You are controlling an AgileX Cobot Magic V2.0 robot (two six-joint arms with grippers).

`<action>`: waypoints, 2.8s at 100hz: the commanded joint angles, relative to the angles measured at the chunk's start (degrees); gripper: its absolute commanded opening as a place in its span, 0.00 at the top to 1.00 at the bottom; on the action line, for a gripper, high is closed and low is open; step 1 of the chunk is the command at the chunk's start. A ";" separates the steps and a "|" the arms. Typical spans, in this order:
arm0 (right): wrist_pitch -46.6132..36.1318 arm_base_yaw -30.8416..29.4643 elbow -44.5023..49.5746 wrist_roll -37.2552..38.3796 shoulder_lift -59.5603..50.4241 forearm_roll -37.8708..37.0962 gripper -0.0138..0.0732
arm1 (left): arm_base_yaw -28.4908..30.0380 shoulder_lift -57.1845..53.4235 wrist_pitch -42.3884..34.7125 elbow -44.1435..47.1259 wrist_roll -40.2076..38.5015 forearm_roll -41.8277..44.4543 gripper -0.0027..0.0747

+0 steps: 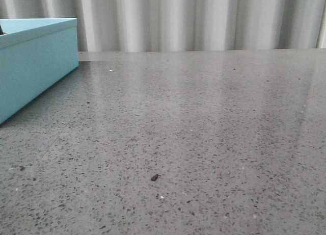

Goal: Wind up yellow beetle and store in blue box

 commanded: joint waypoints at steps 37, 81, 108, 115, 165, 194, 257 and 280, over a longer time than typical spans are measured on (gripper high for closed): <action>-3.85 -0.02 4.05 -0.28 0.77 -0.15 0.91 | 0.00 -2.52 -1.60 -1.45 1.03 -5.11 0.37; -9.60 -0.02 4.05 -0.28 0.77 -0.45 0.91 | 0.00 -8.54 4.41 -5.19 -1.12 -5.19 0.95; -14.01 -0.02 5.16 -0.28 0.77 -3.98 0.91 | 0.00 -19.16 -1.79 -5.06 -0.97 -5.48 0.99; -14.56 -0.02 5.93 -0.28 0.77 -5.11 0.91 | 0.00 -22.00 -3.02 -4.13 -0.97 -6.54 0.99; -28.30 -0.02 14.61 -0.28 0.77 -5.40 0.91 | 0.00 -47.47 -29.85 26.45 3.11 -7.98 0.99; -29.93 -0.02 15.68 -0.28 0.77 -5.17 0.91 | 0.00 -67.61 -49.05 51.73 3.11 -9.28 0.99; -48.89 -0.02 27.05 -0.28 0.77 -5.17 0.91 | 0.00 -91.48 -61.80 74.11 3.01 -13.03 0.99; -53.17 -0.02 37.53 -0.20 0.77 4.40 0.91 | 0.00 -91.62 -62.92 77.43 3.01 -17.49 0.99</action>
